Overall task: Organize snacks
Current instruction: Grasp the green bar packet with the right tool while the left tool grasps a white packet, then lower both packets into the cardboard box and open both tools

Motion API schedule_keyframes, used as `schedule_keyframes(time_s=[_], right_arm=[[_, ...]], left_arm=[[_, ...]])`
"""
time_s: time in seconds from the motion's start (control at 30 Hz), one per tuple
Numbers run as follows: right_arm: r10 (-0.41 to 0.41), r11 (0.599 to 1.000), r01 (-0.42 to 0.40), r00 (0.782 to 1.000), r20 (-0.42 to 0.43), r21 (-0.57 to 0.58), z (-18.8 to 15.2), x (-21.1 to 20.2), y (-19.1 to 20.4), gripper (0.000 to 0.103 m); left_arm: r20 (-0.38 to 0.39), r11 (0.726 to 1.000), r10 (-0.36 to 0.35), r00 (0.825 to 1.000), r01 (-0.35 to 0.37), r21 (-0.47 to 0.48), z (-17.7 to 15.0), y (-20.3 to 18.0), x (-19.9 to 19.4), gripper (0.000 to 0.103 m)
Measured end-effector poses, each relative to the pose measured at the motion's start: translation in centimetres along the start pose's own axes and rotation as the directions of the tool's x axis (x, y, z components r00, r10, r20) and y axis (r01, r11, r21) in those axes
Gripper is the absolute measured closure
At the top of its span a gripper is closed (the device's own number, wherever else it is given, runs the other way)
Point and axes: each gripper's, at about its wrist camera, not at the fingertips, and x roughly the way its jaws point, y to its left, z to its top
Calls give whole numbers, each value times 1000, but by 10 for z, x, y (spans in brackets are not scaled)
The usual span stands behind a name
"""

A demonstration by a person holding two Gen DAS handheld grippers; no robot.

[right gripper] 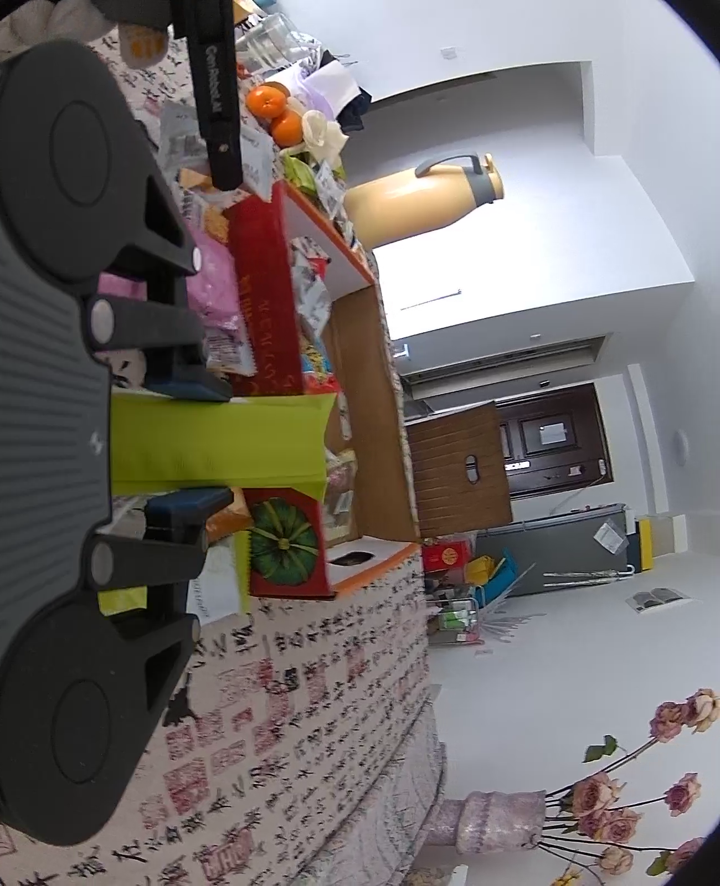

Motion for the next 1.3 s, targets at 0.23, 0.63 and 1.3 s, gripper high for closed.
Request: schedule_keyframes(time_s=[0.23,0.63,1.3], right_arm=[[13,1000,-13,999,42,-2,20,5,-4,71],[36,999,-35,992,118,-11,64,31,-8,71],[13,1000,-14,997,80,12,119,129,-24,71]], left_arm=[[52,1000,-28,998,29,-4,22,0,-3,56],[128,998,-59,990,55,35,63,-17,9,56],[121,999,-17,992,20,-30,111,-22,81,56]])
